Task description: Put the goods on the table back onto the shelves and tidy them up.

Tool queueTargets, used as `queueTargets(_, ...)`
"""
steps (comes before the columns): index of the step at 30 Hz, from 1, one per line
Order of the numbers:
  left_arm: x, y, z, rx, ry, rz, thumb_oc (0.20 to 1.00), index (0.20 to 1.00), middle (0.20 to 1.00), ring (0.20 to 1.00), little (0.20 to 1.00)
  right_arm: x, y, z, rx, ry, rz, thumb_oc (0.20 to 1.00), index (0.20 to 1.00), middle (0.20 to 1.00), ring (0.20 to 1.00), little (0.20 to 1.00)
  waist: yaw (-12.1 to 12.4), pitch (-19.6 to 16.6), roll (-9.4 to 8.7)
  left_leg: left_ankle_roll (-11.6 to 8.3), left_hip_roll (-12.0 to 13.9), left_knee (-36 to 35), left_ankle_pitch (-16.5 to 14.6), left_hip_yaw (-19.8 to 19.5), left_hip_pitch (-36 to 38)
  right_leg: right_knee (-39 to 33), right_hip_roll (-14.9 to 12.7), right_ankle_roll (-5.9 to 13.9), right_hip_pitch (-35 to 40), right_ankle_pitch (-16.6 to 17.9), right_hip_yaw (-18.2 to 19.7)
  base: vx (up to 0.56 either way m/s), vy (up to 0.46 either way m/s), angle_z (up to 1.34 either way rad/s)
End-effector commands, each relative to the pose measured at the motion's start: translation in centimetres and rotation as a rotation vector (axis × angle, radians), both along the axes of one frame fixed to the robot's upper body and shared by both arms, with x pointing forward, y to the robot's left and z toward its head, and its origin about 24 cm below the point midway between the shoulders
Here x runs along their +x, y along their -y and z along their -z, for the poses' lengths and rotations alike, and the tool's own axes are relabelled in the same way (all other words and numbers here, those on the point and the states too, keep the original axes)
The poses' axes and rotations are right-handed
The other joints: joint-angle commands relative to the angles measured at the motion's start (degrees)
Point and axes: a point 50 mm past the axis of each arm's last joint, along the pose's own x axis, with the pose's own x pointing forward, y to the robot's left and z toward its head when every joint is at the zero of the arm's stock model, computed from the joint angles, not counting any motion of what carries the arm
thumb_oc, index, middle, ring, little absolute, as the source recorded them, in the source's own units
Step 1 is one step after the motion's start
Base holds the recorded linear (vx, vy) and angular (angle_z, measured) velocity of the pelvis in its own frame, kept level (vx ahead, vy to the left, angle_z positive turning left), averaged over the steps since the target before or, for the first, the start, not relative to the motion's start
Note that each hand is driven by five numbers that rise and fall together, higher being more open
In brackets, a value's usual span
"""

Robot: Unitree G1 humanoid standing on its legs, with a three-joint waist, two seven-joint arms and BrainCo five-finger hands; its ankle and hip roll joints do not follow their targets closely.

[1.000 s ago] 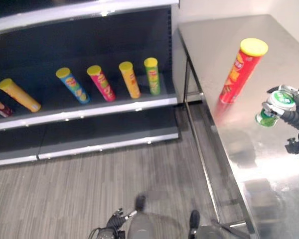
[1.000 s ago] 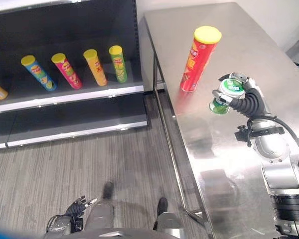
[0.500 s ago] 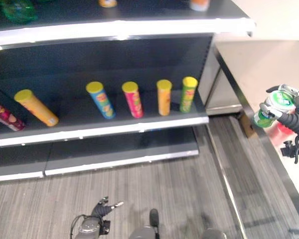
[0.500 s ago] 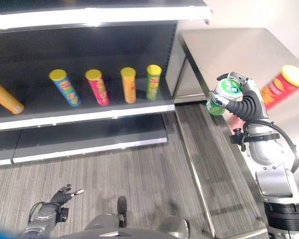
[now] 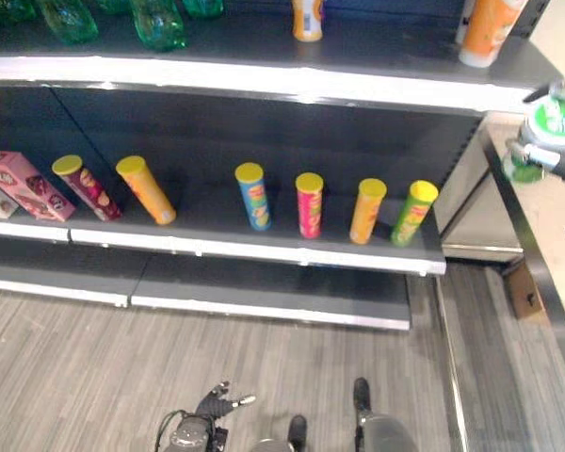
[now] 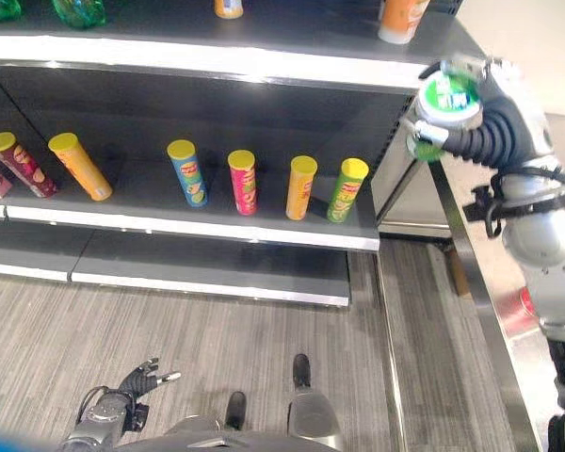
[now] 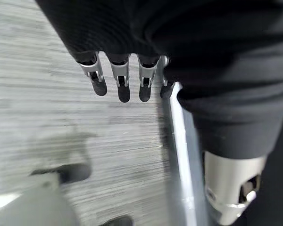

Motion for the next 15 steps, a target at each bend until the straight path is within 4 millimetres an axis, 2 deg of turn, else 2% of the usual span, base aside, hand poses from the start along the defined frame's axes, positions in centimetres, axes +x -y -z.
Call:
queueTargets(1,1.2,-1.4,-0.9,0.049,0.037,0.022,1.000,1.000,1.000,1.000,1.000,0.4,-0.9,-2.4,-0.019,0.041,-0.068,0.200,0.200,0.200,0.200,0.200,2.90,-1.92,-0.27,-2.84,4.13,3.77,-4.46,5.41,-3.75,6.32,-1.82,2.86,6.40,-16.02,-0.87,0.10,-0.113,0.13)
queueTargets(2,1.0,-1.4,-0.8,0.047,0.033,0.018,1.000,1.000,1.000,1.000,1.000,1.1,-1.2,-2.8,-0.036,0.020,-0.065,0.200,0.200,0.200,0.200,0.200,3.55,-2.20,-0.48,-3.11,4.32,3.66,-4.40,5.18,-3.55,6.05,-1.83,2.80,6.99,-16.18,-1.56,0.06,-0.072,0.21)
queueTargets(4,1.0,-1.4,-0.8,0.044,0.033,0.014,1.000,1.000,1.000,1.000,1.000,1.2,-1.4,-2.9,-0.039,0.021,-0.070,0.200,0.200,0.200,0.200,0.200,3.24,-2.14,-0.33,-3.12,4.32,3.63,-4.40,5.15,-3.48,6.00,-1.83,2.80,7.08,-16.18,-1.59,0.03,-0.063,0.18)
queueTargets(5,0.6,-1.4,-0.7,0.041,0.025,0.003,1.000,1.000,1.000,1.000,1.000,2.5,-1.4,-3.5,-0.056,-0.013,-0.043,0.200,0.200,0.200,0.200,0.200,4.57,-2.53,-0.87,-3.69,4.73,3.35,-4.21,4.45,-3.29,5.73,-1.82,2.58,7.99,-16.58,-2.96,0.05,-0.119,0.22)
queueTargets(7,0.5,-1.4,-0.6,0.039,0.022,-0.003,1.000,1.000,1.000,1.000,1.000,4.0,-0.9,-4.1,-0.056,-0.048,0.009,0.200,0.200,0.200,0.200,0.200,5.62,-2.93,-1.23,-4.24,5.04,2.95,-3.98,3.69,-3.05,5.76,-1.81,2.34,8.71,-17.04,-4.27,0.06,-0.119,0.26)
queueTargets(8,0.5,-1.3,-0.6,0.033,0.023,-0.009,1.000,1.000,1.000,1.000,1.000,4.2,-1.2,-4.3,-0.062,-0.046,0.004,0.200,0.200,0.200,0.200,0.200,5.16,-2.86,-0.94,-4.26,5.03,2.92,-3.96,3.59,-3.00,5.76,-1.80,2.33,8.79,-17.08,-4.38,0.07,-0.132,0.34)
queueTargets(9,0.4,-1.4,-0.5,0.037,0.016,-0.013,1.000,1.000,1.000,1.000,1.000,5.4,-0.6,-4.6,-0.039,-0.080,0.042,0.200,0.200,0.200,0.200,0.200,6.57,-3.18,-1.39,-4.86,5.19,2.57,-3.58,2.64,-3.07,5.92,-1.73,2.04,9.34,-17.62,-5.80,0.06,-0.124,0.45)
queueTargets(12,-0.4,-1.6,-0.3,0.037,-0.007,-0.031,1.000,1.000,1.000,1.000,1.000,7.2,0.5,-5.1,-0.003,-0.133,0.114,0.200,0.200,0.200,0.200,0.200,7.99,-3.66,-1.06,-6.08,5.42,1.88,-2.68,0.05,-3.31,6.35,-1.67,1.55,10.66,-18.65,-9.70,0.07,-0.153,0.75)
queueTargets(15,-1.0,-1.6,0.0,0.038,-0.028,-0.040,1.000,1.000,1.000,1.000,1.000,8.0,0.6,-5.4,0.016,-0.146,0.135,0.200,0.200,0.200,0.200,0.200,8.45,-3.85,-0.77,-6.47,5.44,1.76,-2.38,-0.93,-3.37,6.41,-1.68,1.39,11.42,-19.05,-11.41,0.05,-0.100,0.71)
